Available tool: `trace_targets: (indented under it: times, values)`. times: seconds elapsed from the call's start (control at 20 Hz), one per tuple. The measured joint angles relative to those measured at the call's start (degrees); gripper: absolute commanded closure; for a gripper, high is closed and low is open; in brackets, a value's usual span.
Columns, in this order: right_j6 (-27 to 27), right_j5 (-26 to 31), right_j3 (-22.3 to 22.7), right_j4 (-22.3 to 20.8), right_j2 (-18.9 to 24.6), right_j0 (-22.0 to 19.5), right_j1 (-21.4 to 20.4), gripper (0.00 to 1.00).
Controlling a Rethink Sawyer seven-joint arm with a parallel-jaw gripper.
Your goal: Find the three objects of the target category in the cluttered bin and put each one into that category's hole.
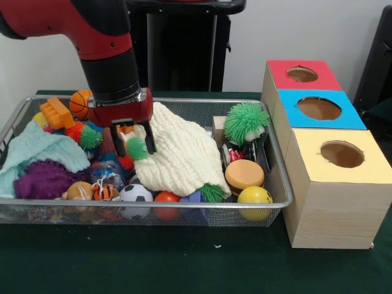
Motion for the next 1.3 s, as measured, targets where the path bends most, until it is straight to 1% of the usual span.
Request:
trace_targets:
  times: [0.2, 0.25, 0.5, 0.55, 0.8, 0.85, 1.05, 1.3]
  values:
    - [0.0, 0.0, 0.0, -1.6, 0.0, 0.7, 0.0, 0.0]
    - [0.0, -0.2, 0.0, -3.0, 0.0, 1.1, -0.1, 0.0]
    - [0.0, -1.0, -0.1, -6.0, 0.0, 2.1, -0.6, 0.0]
    - [0.0, -1.3, -0.3, -8.2, 0.0, 2.8, -1.0, 0.0]
    - [0.0, -1.6, -1.1, -13.4, 0.0, 5.0, -2.0, 0.0]
    - [0.0, -1.6, -1.4, -15.3, 0.0, 5.9, -2.5, 0.0]
    - [0.0, -1.6, -1.7, -17.0, 0.2, 6.4, -3.3, 0.0]
    - [0.0, -1.6, -1.7, -17.5, 0.6, 6.1, -4.8, 0.0]
